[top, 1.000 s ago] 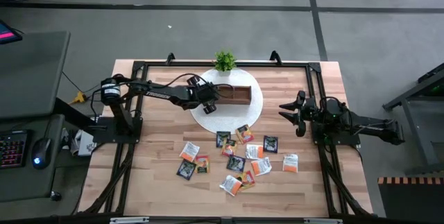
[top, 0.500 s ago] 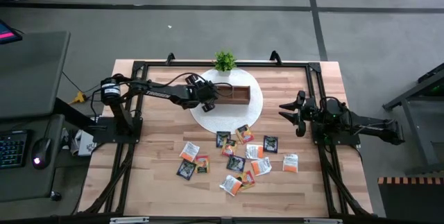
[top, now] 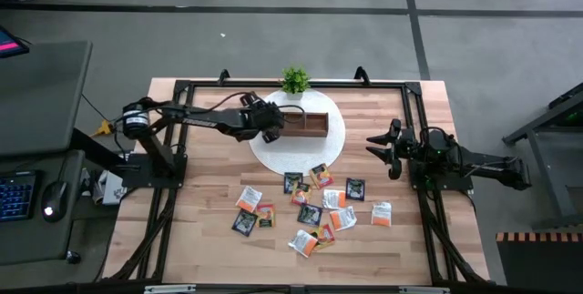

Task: Pick & Place Tea
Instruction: Put the black tea bag into the left section of the wooden organizer

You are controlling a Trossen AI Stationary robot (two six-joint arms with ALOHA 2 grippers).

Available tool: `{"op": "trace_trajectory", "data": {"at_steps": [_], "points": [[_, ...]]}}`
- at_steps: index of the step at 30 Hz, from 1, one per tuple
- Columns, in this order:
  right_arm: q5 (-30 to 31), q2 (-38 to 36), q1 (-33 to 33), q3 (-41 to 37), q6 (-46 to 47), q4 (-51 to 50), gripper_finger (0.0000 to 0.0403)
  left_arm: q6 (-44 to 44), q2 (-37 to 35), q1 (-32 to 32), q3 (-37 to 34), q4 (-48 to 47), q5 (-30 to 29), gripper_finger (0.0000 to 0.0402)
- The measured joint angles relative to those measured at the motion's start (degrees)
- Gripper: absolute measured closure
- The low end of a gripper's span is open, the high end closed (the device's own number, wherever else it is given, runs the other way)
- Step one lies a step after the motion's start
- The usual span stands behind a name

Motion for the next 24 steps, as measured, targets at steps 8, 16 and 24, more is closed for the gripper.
{"op": "trace_trajectory", "data": {"at_steps": [8, 16, 24], "points": [[0.0, 0.0, 0.0, 0.0, 0.0, 0.0, 0.0261, -0.1, -6.2, -1.7, 0.1, -0.7, 16.1, 0.0249], [0.0, 0.0, 0.0, 0.0, 0.0, 0.0, 0.0261, -5.7, -7.7, -5.1, -0.1, -5.0, 34.2, 0.0249], [0.0, 0.0, 0.0, 0.0, 0.0, 0.0, 0.0261, -7.8, -4.4, -10.8, 0.1, -3.5, 35.5, 0.025]]}}
